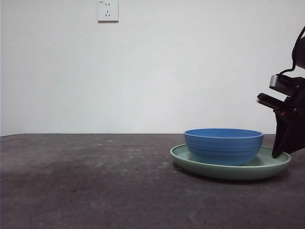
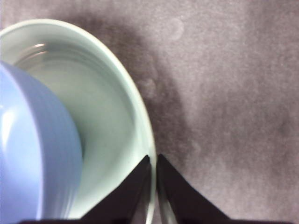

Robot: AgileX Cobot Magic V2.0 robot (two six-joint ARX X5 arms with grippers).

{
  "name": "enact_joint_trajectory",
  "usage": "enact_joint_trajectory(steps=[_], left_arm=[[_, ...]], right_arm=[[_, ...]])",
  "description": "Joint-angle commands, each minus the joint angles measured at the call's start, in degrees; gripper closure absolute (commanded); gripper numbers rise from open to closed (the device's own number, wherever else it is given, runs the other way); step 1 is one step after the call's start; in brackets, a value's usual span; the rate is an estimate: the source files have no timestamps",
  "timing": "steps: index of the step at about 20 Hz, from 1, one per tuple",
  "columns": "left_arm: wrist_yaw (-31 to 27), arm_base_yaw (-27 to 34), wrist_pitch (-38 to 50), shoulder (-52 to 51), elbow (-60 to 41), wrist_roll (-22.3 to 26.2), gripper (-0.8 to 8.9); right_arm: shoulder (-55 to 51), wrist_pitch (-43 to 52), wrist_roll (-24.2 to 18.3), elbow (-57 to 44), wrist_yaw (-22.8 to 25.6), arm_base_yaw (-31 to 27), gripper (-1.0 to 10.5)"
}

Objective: Pick up the blue bowl, put it on the green plate, put it on desk

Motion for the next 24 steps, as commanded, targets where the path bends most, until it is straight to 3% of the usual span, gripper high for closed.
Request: enact_joint_trajectory(steps=[1, 8, 13, 20, 24], left_arm=[[0.2, -0.3, 0.3, 0.3, 0.5, 0.3, 6.27], [0.1, -0.3, 0.3, 0.3, 0.5, 0.3, 6.27], [0.2, -0.3, 0.3, 0.3, 0.5, 0.3, 6.27], [0.2, -0.3, 0.3, 0.3, 0.5, 0.3, 6.27], [0.2, -0.3, 0.2, 0.3, 0.5, 0.3, 6.27]], right_arm=[[-2.1, 0.8, 1.0, 0.9, -1.6, -0.1, 9.4], [-8.7, 1.0, 4.8, 1.0, -6.1, 0.8, 9.4], [-9.6, 2.0, 7.4, 1.8, -5.9, 6.0, 9.4], [-7.4, 6.9, 12.5, 2.1, -0.6, 16.9, 9.4], [-2.9, 11.3, 15.5, 2.3, 1.0, 20.4, 9.4]])
